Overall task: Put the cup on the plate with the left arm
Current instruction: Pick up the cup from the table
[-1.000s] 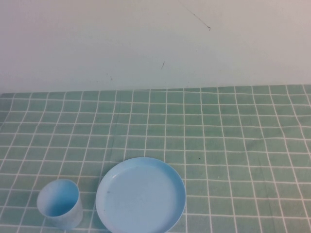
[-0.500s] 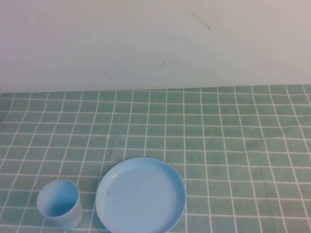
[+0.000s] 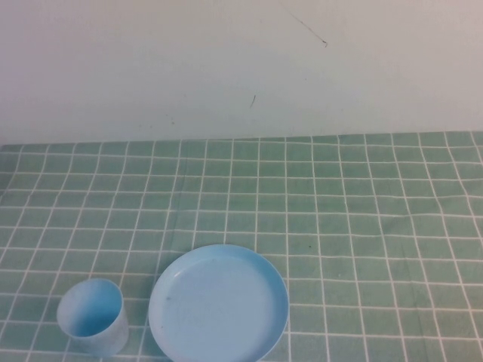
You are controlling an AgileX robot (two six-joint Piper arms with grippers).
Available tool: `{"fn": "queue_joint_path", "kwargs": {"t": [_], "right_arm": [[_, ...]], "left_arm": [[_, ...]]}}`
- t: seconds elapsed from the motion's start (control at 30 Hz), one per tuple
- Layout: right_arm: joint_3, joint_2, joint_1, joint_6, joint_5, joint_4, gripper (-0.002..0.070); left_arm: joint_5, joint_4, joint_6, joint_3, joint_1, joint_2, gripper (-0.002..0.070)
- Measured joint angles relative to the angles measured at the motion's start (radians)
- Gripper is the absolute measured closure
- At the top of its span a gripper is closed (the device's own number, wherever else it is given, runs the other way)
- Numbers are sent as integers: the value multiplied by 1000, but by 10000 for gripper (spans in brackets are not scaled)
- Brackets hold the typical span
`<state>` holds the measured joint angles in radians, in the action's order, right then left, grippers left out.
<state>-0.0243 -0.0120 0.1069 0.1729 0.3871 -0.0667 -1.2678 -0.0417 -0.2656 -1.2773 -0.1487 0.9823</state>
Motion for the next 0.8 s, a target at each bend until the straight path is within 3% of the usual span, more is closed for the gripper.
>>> {"fn": "queue_joint_path", "kwargs": {"t": [0.37,0.5,0.7,0.8], "right_arm": [[0,0,0,0,0,0,678],[0,0,0,0,0,0,678],[0,0,0,0,0,0,678],[0,0,0,0,0,0,678]], "left_arm": [[6,13,0,0,0,226,645],[16,26,30,0,0,311,557],[25,48,82,0,0,421,349],[33,26,124,17,0,463,311]]}}
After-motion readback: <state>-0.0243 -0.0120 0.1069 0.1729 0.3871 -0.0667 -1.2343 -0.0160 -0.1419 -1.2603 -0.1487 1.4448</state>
